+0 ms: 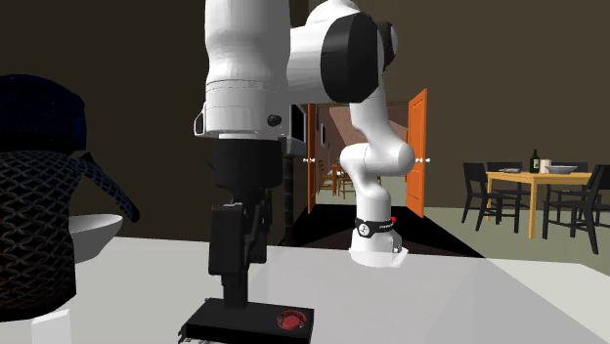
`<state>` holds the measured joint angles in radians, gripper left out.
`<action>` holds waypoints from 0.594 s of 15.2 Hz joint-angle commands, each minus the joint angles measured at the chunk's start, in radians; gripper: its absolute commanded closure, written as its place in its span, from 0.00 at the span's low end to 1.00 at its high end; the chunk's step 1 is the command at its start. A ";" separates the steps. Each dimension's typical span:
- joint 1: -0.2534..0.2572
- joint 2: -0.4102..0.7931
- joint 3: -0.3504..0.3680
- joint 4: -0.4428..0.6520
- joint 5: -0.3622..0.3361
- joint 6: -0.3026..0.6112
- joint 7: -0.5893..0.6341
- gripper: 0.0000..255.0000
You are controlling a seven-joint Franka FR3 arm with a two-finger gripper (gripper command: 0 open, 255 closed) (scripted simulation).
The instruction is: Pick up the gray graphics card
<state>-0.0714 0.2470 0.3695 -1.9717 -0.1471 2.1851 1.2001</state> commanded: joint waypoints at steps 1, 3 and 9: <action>0.007 0.029 -0.005 0.010 -0.014 0.018 0.020 0.00; 0.009 0.044 -0.008 0.001 -0.022 0.040 0.026 0.00; 0.013 0.071 -0.014 -0.011 -0.037 0.078 0.037 1.00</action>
<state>-0.0588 0.3170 0.3558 -1.9825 -0.1837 2.2609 1.2361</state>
